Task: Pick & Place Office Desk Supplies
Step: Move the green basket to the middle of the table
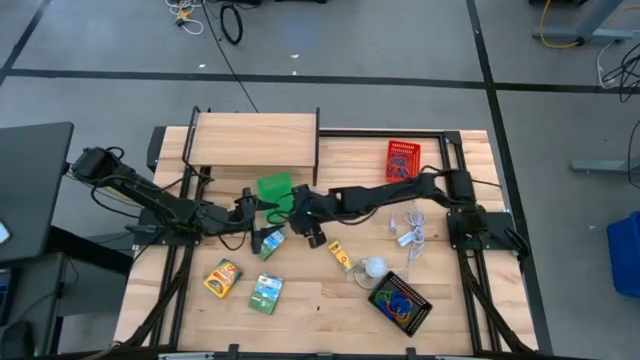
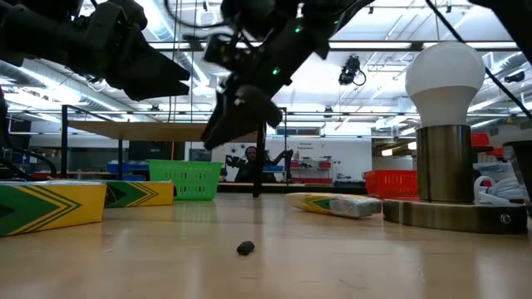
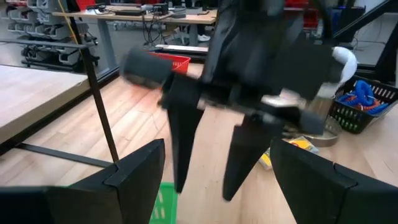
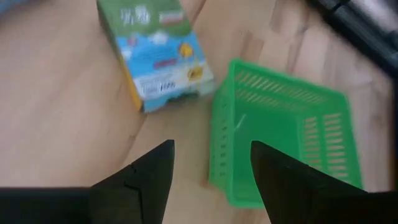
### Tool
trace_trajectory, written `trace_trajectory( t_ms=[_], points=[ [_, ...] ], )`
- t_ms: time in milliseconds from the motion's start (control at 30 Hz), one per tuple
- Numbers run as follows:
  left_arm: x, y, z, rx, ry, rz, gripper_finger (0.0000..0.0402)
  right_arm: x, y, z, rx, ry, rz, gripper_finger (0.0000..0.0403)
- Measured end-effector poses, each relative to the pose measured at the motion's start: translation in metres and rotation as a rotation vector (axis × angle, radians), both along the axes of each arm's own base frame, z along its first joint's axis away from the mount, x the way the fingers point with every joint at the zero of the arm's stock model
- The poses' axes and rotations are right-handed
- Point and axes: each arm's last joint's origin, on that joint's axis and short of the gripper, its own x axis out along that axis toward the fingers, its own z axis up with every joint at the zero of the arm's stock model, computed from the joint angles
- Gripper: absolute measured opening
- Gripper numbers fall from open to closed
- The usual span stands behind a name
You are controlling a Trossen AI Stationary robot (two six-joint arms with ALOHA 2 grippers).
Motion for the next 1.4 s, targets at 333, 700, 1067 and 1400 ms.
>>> trace_trajectory(
  t_ms=[333, 700, 1067, 1400],
  points=[
    [0.000, 0.000, 0.000, 0.015, 0.005, -0.002, 0.0293, 0.012, -0.028, -0.023, -0.025, 0.070, -0.043, 0.0216],
    [0.000, 0.000, 0.000, 0.013, 0.003, -0.002, 0.0293, 0.009, -0.033, -0.026, -0.019, 0.114, -0.013, 0.0181],
    [0.000, 0.000, 0.000, 0.009, 0.002, -0.002, 0.0293, 0.008, -0.030, -0.027, -0.022, 0.131, -0.003, 0.0123],
    [0.000, 0.000, 0.000, 0.010, 0.002, -0.002, 0.0293, 0.005, -0.008, -0.028, -0.080, 0.174, 0.044, 0.0014]
  ],
)
